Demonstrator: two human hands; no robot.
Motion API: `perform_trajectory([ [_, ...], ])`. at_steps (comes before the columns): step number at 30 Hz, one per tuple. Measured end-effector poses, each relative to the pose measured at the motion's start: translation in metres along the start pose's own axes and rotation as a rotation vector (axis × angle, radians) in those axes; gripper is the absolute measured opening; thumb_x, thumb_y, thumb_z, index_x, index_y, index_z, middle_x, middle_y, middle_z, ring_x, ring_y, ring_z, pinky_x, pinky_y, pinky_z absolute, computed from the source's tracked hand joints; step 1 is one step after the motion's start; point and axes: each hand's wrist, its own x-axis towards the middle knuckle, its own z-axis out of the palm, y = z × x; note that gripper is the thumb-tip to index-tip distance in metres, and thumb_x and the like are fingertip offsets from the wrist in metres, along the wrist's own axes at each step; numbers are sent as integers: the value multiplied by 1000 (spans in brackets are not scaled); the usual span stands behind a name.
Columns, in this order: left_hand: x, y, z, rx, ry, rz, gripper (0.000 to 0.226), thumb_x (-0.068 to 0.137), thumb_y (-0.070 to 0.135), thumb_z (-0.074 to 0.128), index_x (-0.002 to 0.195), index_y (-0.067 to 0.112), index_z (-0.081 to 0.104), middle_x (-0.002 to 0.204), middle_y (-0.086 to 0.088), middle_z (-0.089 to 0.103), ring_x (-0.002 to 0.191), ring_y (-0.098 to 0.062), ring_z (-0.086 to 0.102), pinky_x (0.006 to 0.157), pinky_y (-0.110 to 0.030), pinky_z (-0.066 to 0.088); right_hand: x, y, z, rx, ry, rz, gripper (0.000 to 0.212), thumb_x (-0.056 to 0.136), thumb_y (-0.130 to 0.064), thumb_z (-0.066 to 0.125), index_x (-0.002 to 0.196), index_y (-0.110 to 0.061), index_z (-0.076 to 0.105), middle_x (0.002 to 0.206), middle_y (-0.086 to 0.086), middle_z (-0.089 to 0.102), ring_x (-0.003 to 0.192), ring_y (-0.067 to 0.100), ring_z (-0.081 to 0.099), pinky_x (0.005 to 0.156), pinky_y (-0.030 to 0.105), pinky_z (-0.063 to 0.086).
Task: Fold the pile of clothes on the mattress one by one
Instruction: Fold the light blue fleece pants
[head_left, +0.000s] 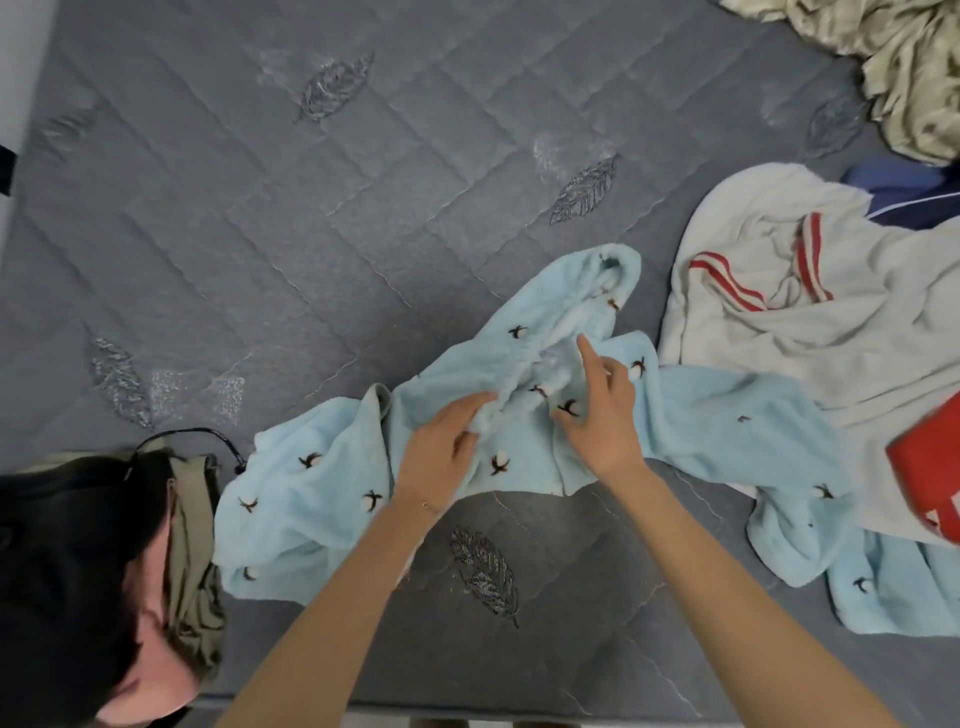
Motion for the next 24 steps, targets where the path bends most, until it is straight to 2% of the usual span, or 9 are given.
perform_trajectory([
  [2,-7,17,-36,-88,2,-1,34,98,6,49,123,28,55,117,4,64,96,-17,62,83,-10,45,7,-17,-14,-79,-75,-14,91,81,-11,72,152,-29,19,153,16,17,140,30,17,112,41,21],
  [4,-15,35,-73,-112,18,33,37,96,3,50,122,30,56,120,8,63,103,-7,60,88,-11,45,9,-38,-27,-144,-154,-44,91,80,-17,74,151,-31,20,159,13,4,147,30,2,118,47,13],
  [7,-23,66,-121,-162,73,36,37,96,4,52,116,35,57,114,22,63,101,10,58,84,-5,42,10,-73,-41,-277,-247,-64,96,79,-31,76,152,-34,14,162,6,-2,148,30,-5,119,47,5],
  [9,-31,85,-149,-204,118,6,32,96,5,53,113,31,61,96,31,65,84,12,59,74,-3,41,4,-96,-48,-344,-308,-62,101,78,-36,76,152,-37,8,162,3,1,149,28,-4,118,49,3],
  [12,-46,109,-184,-199,164,20,23,95,6,56,111,21,64,77,34,61,62,14,50,62,-1,36,-9,-128,-54,-328,-363,-56,100,77,-40,76,152,-36,11,161,0,13,148,27,5,116,49,5],
  [16,-71,136,-237,-300,218,45,23,94,6,57,107,23,65,93,29,66,83,10,59,73,-6,43,-23,-161,-62,-382,-291,-40,61,81,-41,70,136,-29,48,136,3,49,129,26,40,111,43,26],
  [20,-94,157,-289,-323,282,92,24,93,7,60,102,29,66,102,22,68,98,-1,61,81,-13,47,-44,-180,-78,-456,-358,28,30,90,-33,61,118,-24,62,126,12,47,125,32,36,102,38,31],
  [22,-104,172,-313,-323,293,142,22,92,9,60,101,28,67,104,19,68,98,-1,62,81,-13,47,-54,-193,-87,-351,-393,3,18,94,-19,52,105,-19,67,121,17,50,121,33,38,100,35,32],
  [24,-112,187,-334,-346,296,176,18,91,13,61,100,27,67,105,17,69,100,-2,63,81,-12,47,-63,-211,-96,-179,-386,-39,19,93,-7,48,87,-18,63,115,18,57,112,31,48,98,36,39],
])
